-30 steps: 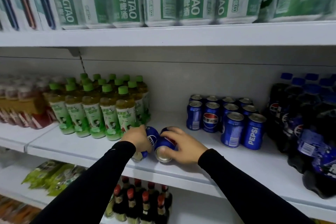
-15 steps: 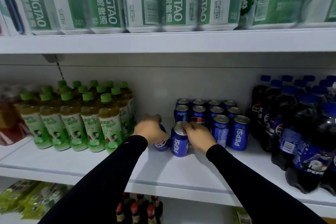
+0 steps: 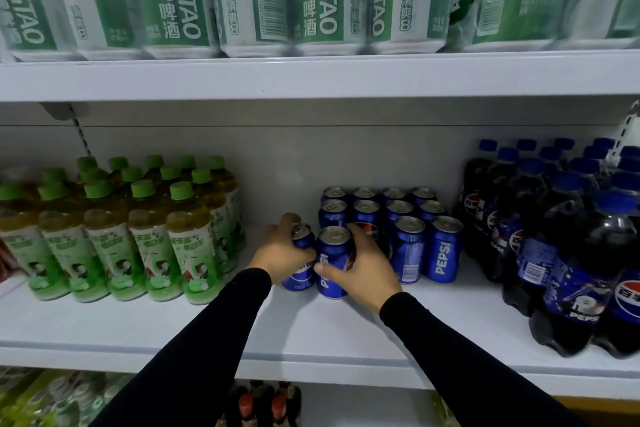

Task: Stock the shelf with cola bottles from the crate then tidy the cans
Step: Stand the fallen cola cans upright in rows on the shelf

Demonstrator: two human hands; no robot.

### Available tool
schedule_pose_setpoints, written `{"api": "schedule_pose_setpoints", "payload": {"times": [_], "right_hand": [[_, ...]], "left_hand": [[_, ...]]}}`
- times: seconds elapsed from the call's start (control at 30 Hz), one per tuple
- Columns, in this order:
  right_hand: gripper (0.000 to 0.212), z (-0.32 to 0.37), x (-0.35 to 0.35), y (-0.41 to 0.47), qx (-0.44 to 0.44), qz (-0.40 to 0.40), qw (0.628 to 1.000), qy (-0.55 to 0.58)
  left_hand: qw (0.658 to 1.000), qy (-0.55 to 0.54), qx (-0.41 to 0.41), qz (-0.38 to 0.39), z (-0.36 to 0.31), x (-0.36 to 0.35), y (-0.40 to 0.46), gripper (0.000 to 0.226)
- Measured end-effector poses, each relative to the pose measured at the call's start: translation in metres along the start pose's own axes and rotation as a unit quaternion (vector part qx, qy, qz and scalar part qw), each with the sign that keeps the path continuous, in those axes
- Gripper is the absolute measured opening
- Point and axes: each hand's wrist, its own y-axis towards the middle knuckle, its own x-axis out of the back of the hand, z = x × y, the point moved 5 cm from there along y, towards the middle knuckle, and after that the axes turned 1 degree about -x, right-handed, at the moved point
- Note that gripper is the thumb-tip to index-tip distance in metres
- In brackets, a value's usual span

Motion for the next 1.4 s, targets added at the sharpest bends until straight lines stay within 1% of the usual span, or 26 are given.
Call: {"api": "schedule_pose_setpoints", "payload": {"times": [0.07, 0.13, 0.2, 0.27, 0.4, 0.5, 0.57, 0.7, 0.8, 0.9, 1.03, 1.27, 1.4], "right_hand": [[0.087, 0.000, -0.002, 0.001, 0.024, -0.009, 0.999, -0.046], [0.087, 0.004, 0.000, 0.000, 0.040, -0.031, 0.994, -0.092], [0.087, 0.006, 0.005, -0.002, 0.062, -0.059, 0.985, -0.152], [0.087, 0.008, 0.010, -0.002, 0.086, -0.080, 0.975, -0.190], [0.085, 0.005, 0.017, -0.001, 0.114, -0.071, 0.966, -0.222], [0.074, 0.004, 0.023, -0.001, 0.171, -0.113, 0.933, -0.297], [0.065, 0.003, 0.028, 0.001, 0.203, -0.143, 0.911, -0.329], [0.056, -0.001, 0.036, 0.002, 0.240, -0.176, 0.885, -0.357], [0.060, -0.010, 0.039, 0.002, 0.233, -0.190, 0.875, -0.379], [0.061, -0.019, 0.042, 0.003, 0.222, -0.196, 0.871, -0.392], [0.063, -0.026, 0.045, 0.004, 0.223, -0.199, 0.870, -0.392], [0.064, -0.031, 0.047, 0.007, 0.235, -0.224, 0.867, -0.378], [0.062, -0.034, 0.045, 0.009, 0.239, -0.224, 0.865, -0.381]], "left_hand": [[1.000, -0.022, -0.002, 0.007, 0.009, -0.003, 0.002, 0.090], [0.999, -0.032, -0.011, 0.011, 0.013, -0.006, -0.001, 0.101], [0.999, -0.035, -0.022, 0.006, 0.013, -0.008, -0.007, 0.107], [0.999, -0.040, -0.030, -0.003, 0.011, -0.009, -0.009, 0.109], [0.998, -0.046, -0.033, -0.008, 0.008, -0.014, -0.008, 0.112], [0.998, -0.042, -0.043, -0.010, 0.002, -0.020, -0.009, 0.110], [0.998, -0.039, -0.052, -0.021, -0.005, -0.025, -0.009, 0.104], [0.996, -0.060, -0.058, -0.038, -0.019, -0.036, -0.010, 0.090], [0.994, -0.085, -0.053, -0.035, -0.026, -0.044, -0.007, 0.081], [0.993, -0.097, -0.056, -0.034, -0.032, -0.050, -0.004, 0.078], [0.992, -0.105, -0.058, -0.028, -0.038, -0.056, -0.001, 0.078], [0.992, -0.114, -0.043, -0.025, -0.042, -0.063, 0.000, 0.085], [0.989, -0.138, -0.050, -0.031, -0.043, -0.063, -0.001, 0.096]]}}
